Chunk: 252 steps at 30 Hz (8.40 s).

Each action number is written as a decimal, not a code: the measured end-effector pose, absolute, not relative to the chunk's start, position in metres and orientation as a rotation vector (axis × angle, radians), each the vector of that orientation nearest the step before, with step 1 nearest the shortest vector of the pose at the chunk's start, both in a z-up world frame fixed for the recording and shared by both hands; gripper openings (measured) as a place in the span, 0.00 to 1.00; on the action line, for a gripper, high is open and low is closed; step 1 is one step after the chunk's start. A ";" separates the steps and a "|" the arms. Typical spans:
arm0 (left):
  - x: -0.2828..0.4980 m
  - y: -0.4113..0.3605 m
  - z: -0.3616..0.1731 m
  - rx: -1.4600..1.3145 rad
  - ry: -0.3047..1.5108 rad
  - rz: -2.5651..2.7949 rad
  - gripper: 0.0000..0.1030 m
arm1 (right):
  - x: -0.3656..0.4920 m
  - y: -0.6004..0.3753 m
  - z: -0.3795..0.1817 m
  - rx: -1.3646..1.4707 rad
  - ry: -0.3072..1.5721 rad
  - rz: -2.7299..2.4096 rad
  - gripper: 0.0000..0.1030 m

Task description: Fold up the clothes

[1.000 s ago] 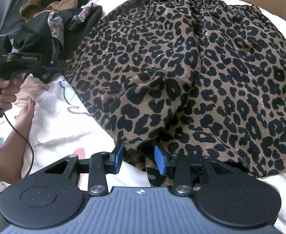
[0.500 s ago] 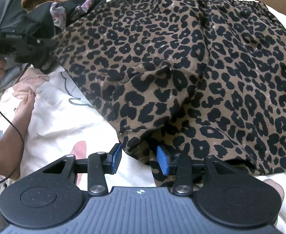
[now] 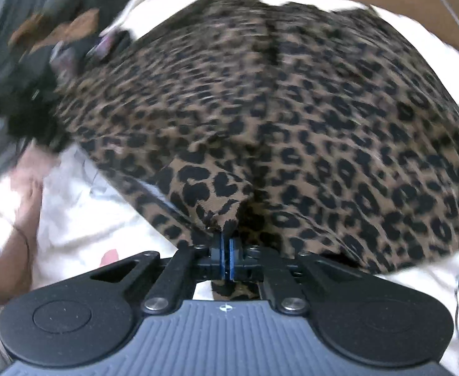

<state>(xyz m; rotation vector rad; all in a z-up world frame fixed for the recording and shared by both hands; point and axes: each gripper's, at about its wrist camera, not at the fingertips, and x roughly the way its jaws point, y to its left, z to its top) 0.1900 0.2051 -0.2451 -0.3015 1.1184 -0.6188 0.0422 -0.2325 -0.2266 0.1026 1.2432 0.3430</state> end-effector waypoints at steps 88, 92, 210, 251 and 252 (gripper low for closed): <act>0.139 0.125 -0.336 -0.544 1.531 -0.649 0.11 | 0.019 -0.179 -0.231 -0.227 1.165 0.656 0.00; 0.139 0.128 -0.335 -0.476 1.524 -0.598 0.01 | 0.020 -0.175 -0.234 -0.222 1.178 0.681 0.00; 0.173 0.159 -0.243 -0.100 1.200 -0.513 0.05 | 0.077 -0.255 -0.239 0.130 1.235 0.302 0.45; 0.139 0.042 -0.222 -0.167 1.343 -0.995 0.05 | 0.110 -0.141 -0.199 0.130 0.936 0.588 0.45; 0.139 0.042 -0.223 -0.167 1.346 -0.994 0.05 | 0.110 -0.140 -0.199 0.133 0.932 0.594 0.45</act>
